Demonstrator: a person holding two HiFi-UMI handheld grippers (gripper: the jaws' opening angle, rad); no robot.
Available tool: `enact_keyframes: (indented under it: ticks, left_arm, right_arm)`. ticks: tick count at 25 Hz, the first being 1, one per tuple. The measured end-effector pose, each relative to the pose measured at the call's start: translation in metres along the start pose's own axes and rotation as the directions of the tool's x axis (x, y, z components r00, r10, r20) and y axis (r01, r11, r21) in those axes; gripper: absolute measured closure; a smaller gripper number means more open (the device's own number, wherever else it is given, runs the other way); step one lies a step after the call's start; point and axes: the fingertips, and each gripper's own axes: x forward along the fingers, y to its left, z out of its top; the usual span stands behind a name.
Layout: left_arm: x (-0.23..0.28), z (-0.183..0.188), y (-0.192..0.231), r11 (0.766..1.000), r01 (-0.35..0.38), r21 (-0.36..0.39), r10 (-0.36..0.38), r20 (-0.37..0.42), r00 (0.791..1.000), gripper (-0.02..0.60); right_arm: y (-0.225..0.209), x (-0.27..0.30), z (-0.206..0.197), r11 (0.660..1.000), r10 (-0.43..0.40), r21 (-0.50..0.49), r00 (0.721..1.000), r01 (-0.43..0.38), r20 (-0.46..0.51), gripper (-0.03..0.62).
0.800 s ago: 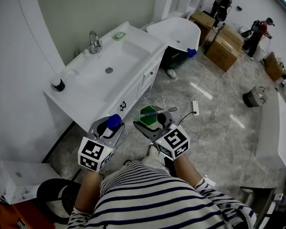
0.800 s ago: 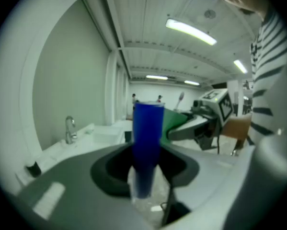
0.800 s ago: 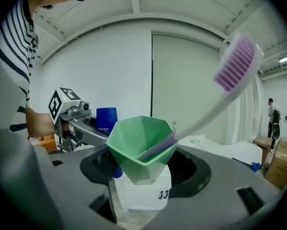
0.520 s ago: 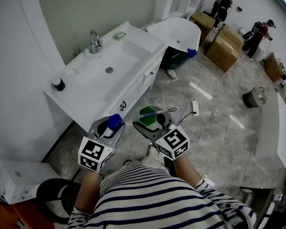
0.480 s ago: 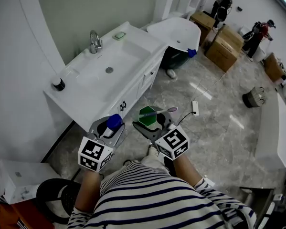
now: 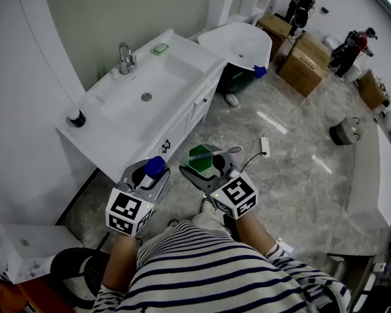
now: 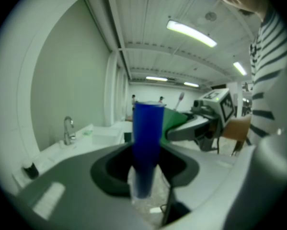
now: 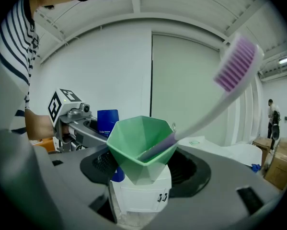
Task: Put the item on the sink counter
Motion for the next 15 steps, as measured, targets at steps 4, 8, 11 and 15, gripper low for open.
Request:
enact_keyframes:
  ticks: [4,8,11,15]
  left_arm:
    - [0.004,0.001,-0.001,1.0,0.007,0.0,-0.007,-0.001,1.0,0.423]
    - [0.009,0.005,-0.003,1.0,0.023,0.002,-0.023,0.0,1.0,0.423]
    - [0.013,0.007,-0.004,1.0,0.031,0.007,-0.031,0.0,1.0,0.423]
    - [0.021,0.009,-0.005,0.999,0.034,0.008,-0.034,-0.006,0.999,0.423]
  right_arm:
    - [-0.006,-0.003,0.0,1.0,-0.016,0.026,1.0,0.016,0.006,0.286]
    - [-0.011,-0.005,0.0,0.998,-0.023,0.058,1.0,0.023,0.003,0.286]
    - [-0.016,-0.004,0.0,0.998,-0.022,0.065,1.0,0.022,0.009,0.286]
    - [-0.023,-0.005,-0.001,0.998,-0.017,0.065,1.0,0.016,0.006,0.286]
